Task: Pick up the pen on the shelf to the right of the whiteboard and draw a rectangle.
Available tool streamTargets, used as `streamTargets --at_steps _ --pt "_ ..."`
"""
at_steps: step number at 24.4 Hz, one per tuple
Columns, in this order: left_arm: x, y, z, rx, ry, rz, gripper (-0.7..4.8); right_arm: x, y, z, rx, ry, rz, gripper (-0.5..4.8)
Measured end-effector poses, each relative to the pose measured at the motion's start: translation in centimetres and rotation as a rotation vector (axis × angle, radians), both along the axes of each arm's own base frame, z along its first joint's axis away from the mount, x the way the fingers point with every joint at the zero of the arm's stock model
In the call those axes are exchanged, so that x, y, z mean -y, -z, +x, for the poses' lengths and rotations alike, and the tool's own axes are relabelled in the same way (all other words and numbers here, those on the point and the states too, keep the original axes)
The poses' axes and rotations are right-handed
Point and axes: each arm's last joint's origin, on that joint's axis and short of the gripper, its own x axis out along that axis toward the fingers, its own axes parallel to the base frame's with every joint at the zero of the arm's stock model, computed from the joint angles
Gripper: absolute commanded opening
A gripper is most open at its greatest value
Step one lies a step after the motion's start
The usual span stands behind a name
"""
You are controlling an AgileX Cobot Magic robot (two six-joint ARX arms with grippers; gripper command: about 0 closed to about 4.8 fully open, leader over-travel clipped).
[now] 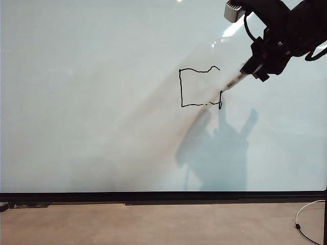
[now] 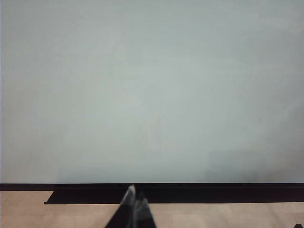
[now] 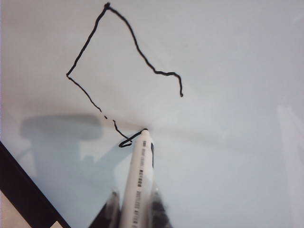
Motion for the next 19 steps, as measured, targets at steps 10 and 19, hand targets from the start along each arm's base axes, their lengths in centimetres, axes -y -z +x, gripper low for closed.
streamTargets --at_steps 10,19 --pt "0.0 0.0 0.0 0.000 0.000 0.000 -0.04 0.1 -0.7 -0.4 0.028 0.004 0.010 -0.05" --pt "0.0 0.0 0.0 0.000 0.000 0.000 -0.05 0.3 -1.7 -0.8 0.070 0.003 0.026 -0.06"
